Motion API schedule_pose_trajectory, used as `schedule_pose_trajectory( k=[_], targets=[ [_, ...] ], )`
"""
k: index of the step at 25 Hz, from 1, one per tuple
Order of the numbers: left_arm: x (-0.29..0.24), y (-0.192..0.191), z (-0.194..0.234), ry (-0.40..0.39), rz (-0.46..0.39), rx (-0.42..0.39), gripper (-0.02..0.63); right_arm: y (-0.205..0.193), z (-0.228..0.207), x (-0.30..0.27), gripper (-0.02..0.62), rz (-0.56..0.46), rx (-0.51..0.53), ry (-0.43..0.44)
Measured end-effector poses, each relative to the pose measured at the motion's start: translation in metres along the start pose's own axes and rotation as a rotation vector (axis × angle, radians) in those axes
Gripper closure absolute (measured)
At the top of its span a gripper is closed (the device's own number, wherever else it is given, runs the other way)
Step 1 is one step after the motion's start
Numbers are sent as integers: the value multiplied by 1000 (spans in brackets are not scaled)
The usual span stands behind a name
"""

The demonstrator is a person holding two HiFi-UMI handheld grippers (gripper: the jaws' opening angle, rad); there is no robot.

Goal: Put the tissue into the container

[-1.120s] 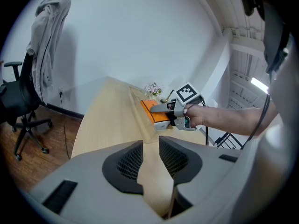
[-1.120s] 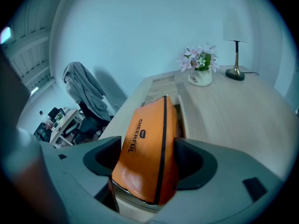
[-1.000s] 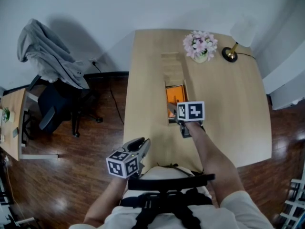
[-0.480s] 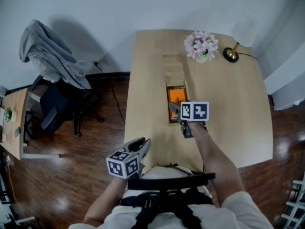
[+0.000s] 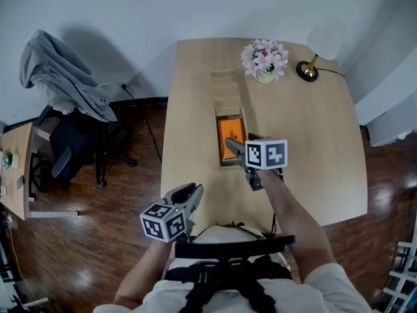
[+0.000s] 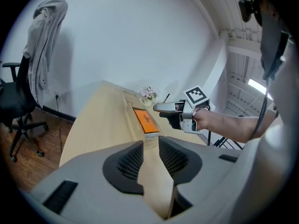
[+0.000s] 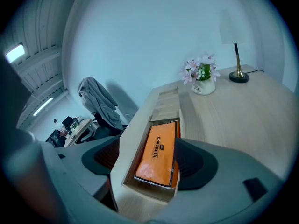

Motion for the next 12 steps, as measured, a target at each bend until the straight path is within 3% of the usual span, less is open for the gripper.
schedule_pose_trajectory(
  k=[3, 9, 12],
  targets=[
    [-5, 4, -10, -15, -13, -2, 499, 2, -4, 20, 229, -18, 17, 19],
    [-21, 12, -39, -61, -25, -12, 518, 1, -25, 63, 341, -47, 28, 21],
    [-30, 15, -54, -85, -28, -21, 533, -1, -39, 81, 359, -54, 21, 27]
  ],
)
Point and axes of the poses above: the fingertips, and each gripper's own axes: x backward along the fingers, z to its left, y out of its top, the point moved 7 cm from there along x, backward along the fingers, and after that the axes turned 7 degrees about z, right-handed, at the moved point
